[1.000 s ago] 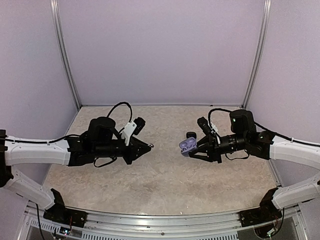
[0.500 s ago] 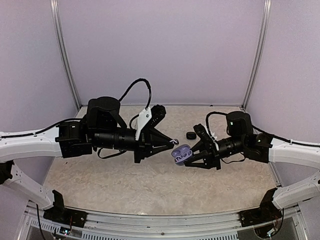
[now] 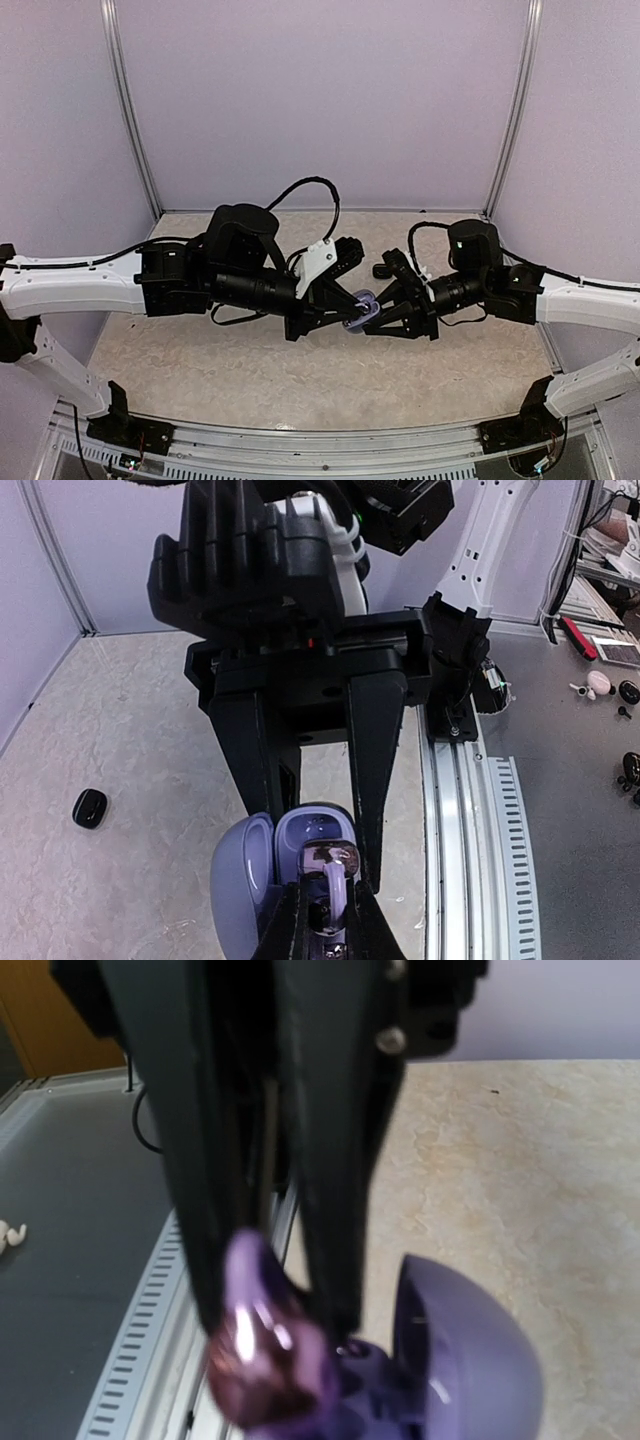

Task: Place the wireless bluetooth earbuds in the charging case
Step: Insert the right earbud into the right side groove of the charging case.

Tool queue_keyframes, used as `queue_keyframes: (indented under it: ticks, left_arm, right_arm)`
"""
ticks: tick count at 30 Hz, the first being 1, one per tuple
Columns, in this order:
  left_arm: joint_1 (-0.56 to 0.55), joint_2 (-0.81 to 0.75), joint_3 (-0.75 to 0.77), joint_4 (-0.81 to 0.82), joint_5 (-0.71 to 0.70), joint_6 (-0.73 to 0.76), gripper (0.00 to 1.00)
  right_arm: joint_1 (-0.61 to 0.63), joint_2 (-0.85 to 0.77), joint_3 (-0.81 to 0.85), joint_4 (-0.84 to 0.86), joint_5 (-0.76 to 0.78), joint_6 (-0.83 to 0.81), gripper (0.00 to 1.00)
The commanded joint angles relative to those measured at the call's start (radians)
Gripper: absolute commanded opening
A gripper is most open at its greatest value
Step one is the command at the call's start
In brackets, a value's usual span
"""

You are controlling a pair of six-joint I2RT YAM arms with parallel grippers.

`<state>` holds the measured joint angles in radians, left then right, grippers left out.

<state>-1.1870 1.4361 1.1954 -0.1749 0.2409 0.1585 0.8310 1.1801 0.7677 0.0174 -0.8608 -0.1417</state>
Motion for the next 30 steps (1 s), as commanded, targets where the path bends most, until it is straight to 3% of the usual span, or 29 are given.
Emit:
queue_keyframes:
  ticks: [1, 17, 20, 30]
  left_arm:
    - [-0.01, 0.026, 0.043, -0.022, -0.024, 0.018, 0.04]
    - [-0.015, 0.059, 0.059, -0.034, 0.01, 0.041, 0.05]
    - [-0.015, 0.069, 0.07, -0.049, 0.007, 0.042, 0.13]
    - [-0.011, 0.07, 0.073, -0.048, -0.03, 0.039, 0.21]
  right_arm:
    - [0.02, 0.003, 0.034, -0.011, -0.014, -0.022, 0.0]
    - [0.034, 0.001, 0.038, -0.011, -0.018, -0.036, 0.0]
    - [0.035, -0.006, 0.038, -0.011, -0.021, -0.038, 0.0]
    - [0.034, -0.022, 0.026, -0.011, -0.027, -0.038, 0.0]
